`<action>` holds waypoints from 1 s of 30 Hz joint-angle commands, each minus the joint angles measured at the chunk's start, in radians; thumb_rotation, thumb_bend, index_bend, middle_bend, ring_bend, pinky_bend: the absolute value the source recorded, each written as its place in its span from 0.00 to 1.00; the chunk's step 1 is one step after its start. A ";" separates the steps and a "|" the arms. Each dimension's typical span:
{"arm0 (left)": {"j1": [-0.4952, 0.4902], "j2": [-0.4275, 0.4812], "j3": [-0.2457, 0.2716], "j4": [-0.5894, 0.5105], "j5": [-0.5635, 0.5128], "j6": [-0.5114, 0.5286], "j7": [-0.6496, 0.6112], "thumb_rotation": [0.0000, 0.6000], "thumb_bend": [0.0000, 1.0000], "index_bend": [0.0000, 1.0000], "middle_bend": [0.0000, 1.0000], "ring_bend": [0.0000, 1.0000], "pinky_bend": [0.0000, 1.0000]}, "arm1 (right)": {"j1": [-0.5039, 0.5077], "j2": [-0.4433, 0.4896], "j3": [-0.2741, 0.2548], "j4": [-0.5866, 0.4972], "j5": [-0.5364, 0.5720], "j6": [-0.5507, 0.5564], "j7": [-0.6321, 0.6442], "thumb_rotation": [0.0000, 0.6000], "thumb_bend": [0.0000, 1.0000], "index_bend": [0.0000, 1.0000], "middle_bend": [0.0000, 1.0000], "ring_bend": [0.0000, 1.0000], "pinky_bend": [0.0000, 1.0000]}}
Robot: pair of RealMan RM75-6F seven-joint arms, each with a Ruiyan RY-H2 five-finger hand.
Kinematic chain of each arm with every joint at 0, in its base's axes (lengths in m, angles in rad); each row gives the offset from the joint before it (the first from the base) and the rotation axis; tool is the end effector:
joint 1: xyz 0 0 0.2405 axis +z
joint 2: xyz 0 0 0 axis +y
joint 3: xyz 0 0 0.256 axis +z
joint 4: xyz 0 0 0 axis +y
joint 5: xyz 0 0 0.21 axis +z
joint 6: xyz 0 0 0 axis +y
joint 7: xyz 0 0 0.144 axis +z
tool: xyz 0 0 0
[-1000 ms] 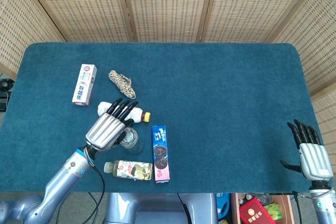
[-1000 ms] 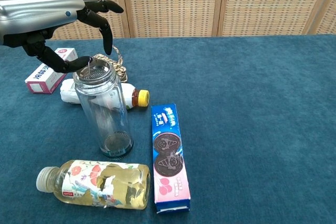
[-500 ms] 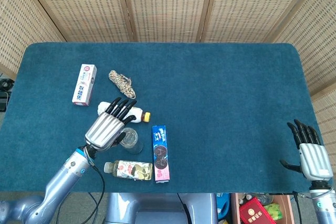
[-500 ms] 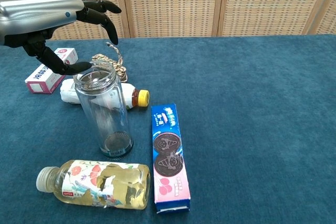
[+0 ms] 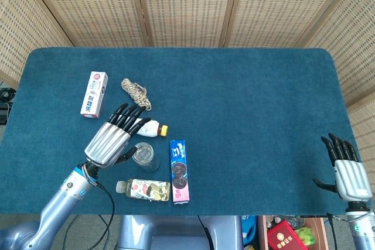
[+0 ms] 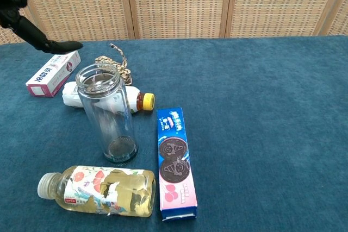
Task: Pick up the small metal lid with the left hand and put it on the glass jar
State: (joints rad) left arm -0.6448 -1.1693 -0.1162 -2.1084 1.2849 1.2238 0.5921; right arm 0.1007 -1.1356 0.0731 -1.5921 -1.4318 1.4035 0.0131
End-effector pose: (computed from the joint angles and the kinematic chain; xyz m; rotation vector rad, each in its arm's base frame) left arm -0.0908 0.2649 0.0942 -1.8869 -0.6682 -1.0867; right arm -0.3221 -0.1907 0.1520 1.3590 -0.9762 0.8618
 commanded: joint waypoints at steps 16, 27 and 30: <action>0.352 0.002 0.208 0.283 0.236 0.312 -0.152 1.00 0.20 0.00 0.00 0.00 0.00 | -0.002 -0.040 0.000 0.027 -0.054 0.059 -0.046 1.00 0.02 0.00 0.00 0.00 0.00; 0.511 -0.089 0.241 0.527 0.242 0.421 -0.233 1.00 0.20 0.00 0.00 0.00 0.00 | -0.001 -0.057 -0.002 0.033 -0.070 0.071 -0.076 1.00 0.02 0.00 0.00 0.00 0.00; 0.534 -0.101 0.233 0.568 0.224 0.422 -0.262 1.00 0.20 0.00 0.00 0.00 0.00 | 0.001 -0.058 0.000 0.033 -0.067 0.069 -0.079 1.00 0.02 0.00 0.00 0.00 0.00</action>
State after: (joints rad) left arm -0.1282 -1.2573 0.1188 -1.5622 1.5200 1.6407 0.3487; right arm 0.1008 -1.1935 0.0729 -1.5593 -1.4995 1.4729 -0.0648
